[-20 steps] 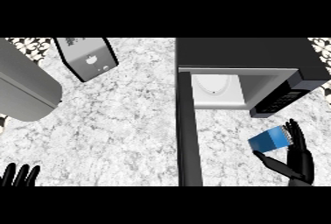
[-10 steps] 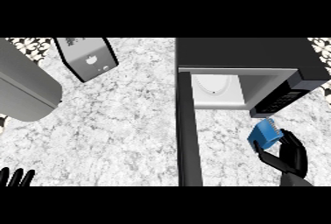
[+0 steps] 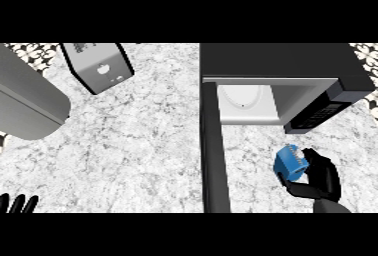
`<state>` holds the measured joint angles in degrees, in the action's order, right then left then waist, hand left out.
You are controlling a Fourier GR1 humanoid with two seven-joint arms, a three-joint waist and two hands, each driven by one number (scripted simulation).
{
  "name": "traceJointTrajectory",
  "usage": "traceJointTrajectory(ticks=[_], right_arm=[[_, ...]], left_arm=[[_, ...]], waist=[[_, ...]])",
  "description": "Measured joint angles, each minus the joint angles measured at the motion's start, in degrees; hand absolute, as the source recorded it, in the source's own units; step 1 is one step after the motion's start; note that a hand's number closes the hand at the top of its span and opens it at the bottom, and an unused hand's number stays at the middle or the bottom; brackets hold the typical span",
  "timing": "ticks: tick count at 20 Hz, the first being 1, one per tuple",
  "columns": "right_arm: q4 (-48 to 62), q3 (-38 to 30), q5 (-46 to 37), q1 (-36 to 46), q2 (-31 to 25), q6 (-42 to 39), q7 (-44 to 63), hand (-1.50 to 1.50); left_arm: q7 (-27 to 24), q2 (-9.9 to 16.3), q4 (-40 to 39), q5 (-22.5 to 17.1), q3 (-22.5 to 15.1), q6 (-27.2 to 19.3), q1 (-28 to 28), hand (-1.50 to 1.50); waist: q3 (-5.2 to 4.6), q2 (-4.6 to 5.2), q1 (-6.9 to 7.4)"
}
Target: Pick up the milk, place it into the microwave and close the microwave
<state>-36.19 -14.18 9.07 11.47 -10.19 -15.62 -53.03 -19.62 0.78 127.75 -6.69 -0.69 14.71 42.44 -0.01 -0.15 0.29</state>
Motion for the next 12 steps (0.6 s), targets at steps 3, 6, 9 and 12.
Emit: traceJointTrajectory(ticks=[3,6,9,12], right_arm=[[-2.92,2.17,-0.11,-0.68,-0.89,-2.2,1.86,1.5],[-8.05,4.94,-0.61,-3.04,0.25,-2.61,3.32,1.5],[-17.44,8.29,-0.87,-7.77,1.33,-2.75,6.7,1.5],[-27.37,11.19,-0.98,-12.82,2.96,-1.97,10.29,1.5]], left_arm=[[-1.15,0.05,-0.41,-0.53,0.8,0.63,0.64,-1.5],[-1.91,-0.3,-0.63,-0.24,0.77,0.65,1.21,-1.5],[-1.84,-0.03,-0.63,-0.72,0.9,0.77,1.66,-1.5],[-1.29,0.51,0.21,-2.28,1.93,1.74,2.14,-1.5]], waist=[[-0.01,-0.03,0.01],[-0.02,-0.07,-0.13],[-0.08,-0.2,-0.61],[-0.1,-0.2,-0.67]])
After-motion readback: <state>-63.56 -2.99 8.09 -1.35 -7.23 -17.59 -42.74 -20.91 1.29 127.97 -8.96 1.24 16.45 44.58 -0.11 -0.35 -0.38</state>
